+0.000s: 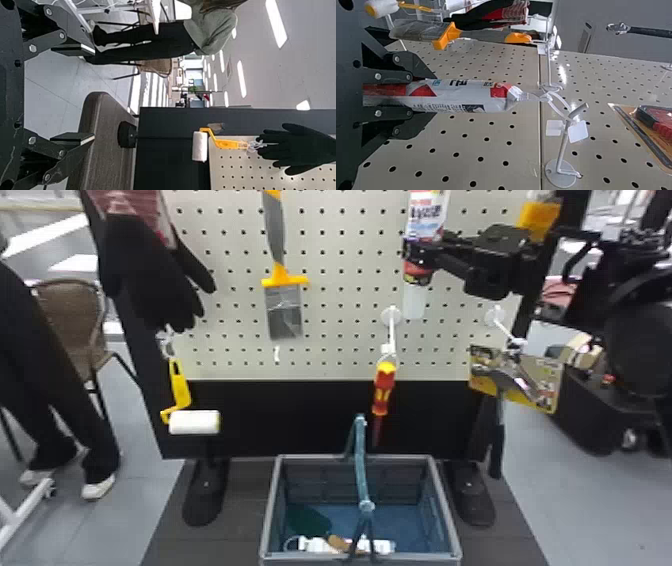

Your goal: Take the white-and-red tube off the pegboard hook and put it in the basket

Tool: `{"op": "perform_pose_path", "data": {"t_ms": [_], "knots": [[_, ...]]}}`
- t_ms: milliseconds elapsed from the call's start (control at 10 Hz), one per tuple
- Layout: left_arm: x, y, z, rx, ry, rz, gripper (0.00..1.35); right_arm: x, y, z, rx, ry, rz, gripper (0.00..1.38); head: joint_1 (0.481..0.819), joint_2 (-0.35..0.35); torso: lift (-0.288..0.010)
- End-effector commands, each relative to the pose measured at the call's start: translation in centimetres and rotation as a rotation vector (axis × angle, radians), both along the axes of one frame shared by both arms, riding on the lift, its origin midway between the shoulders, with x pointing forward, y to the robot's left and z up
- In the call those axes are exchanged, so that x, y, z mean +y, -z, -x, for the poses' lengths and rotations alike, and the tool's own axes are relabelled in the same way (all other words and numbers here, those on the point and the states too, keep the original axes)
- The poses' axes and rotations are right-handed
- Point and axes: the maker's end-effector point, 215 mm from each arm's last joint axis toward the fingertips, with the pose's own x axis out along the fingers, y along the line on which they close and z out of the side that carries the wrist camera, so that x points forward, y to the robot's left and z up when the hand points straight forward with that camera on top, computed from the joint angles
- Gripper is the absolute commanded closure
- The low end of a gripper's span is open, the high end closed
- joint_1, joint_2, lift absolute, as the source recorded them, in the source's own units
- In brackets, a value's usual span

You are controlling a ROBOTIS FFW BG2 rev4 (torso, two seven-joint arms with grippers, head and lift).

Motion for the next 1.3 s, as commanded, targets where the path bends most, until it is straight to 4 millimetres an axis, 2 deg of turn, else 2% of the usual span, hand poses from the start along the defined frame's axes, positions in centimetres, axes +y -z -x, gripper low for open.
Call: {"op": "perform_pose_path", "data": {"t_ms": [0, 600, 900, 1200], "knots": [[-0.1, 0.0, -0.1, -0.001, -0.002, 0.004, 0.5, 0.0, 0.1, 0.0, 0.005, -0.002, -0.003, 0.98, 0.549, 0.0, -0.1], [-0.2, 0.1, -0.1, 0.001, -0.001, 0.008, 0.5, 0.0, -0.2, 0.0, 0.001, -0.003, -0.005, 0.98, 0.549, 0.0, -0.1], [-0.3, 0.1, -0.1, 0.002, -0.001, 0.011, 0.5, -0.4, -2.7, 1.0, -0.059, 0.004, -0.007, 0.98, 0.549, 0.0, -0.1], [-0.4, 0.2, -0.1, 0.003, -0.001, 0.015, 0.5, -1.8, -5.1, 1.9, -0.114, 0.031, -0.025, 0.98, 0.549, 0.0, -0.1]]}}
